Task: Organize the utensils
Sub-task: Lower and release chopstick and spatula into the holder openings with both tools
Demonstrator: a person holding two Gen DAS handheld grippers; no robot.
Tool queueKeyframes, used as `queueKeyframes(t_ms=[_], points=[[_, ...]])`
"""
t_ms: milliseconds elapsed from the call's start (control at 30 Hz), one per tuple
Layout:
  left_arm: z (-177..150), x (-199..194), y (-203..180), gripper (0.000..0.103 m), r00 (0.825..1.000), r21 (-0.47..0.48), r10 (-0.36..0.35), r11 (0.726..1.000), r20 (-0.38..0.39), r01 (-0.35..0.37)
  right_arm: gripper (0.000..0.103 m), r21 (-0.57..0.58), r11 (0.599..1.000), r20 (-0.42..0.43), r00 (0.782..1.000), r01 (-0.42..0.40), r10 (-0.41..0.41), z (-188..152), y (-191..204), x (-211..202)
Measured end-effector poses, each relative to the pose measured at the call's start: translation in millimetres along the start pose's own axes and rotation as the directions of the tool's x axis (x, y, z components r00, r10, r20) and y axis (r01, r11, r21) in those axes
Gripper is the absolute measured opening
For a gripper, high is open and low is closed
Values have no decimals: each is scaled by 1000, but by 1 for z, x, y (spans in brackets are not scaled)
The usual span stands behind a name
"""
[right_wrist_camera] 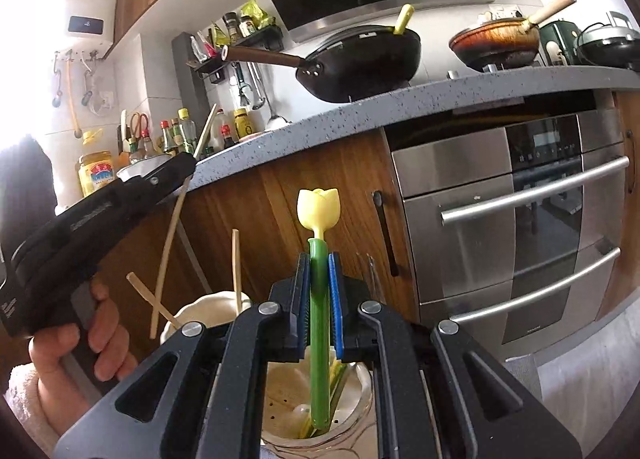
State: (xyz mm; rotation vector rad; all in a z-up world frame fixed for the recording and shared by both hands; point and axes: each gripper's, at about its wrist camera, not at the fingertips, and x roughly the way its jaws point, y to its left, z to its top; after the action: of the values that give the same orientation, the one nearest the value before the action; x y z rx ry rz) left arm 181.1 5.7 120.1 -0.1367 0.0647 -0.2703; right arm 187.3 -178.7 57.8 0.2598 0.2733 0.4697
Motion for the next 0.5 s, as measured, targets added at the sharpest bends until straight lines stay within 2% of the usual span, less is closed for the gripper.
queueKeyframes(t_ms=[233,500], points=[[-14,5,6,6,1000,8,26,1000,-11,-26,9,-30,999,13,999,30,-30,-8,4,4],[-25,-24,-3,6,1000,56,7,998,-5,-7,9,-54,998,-21,1000,19,-21,-15,5,4]])
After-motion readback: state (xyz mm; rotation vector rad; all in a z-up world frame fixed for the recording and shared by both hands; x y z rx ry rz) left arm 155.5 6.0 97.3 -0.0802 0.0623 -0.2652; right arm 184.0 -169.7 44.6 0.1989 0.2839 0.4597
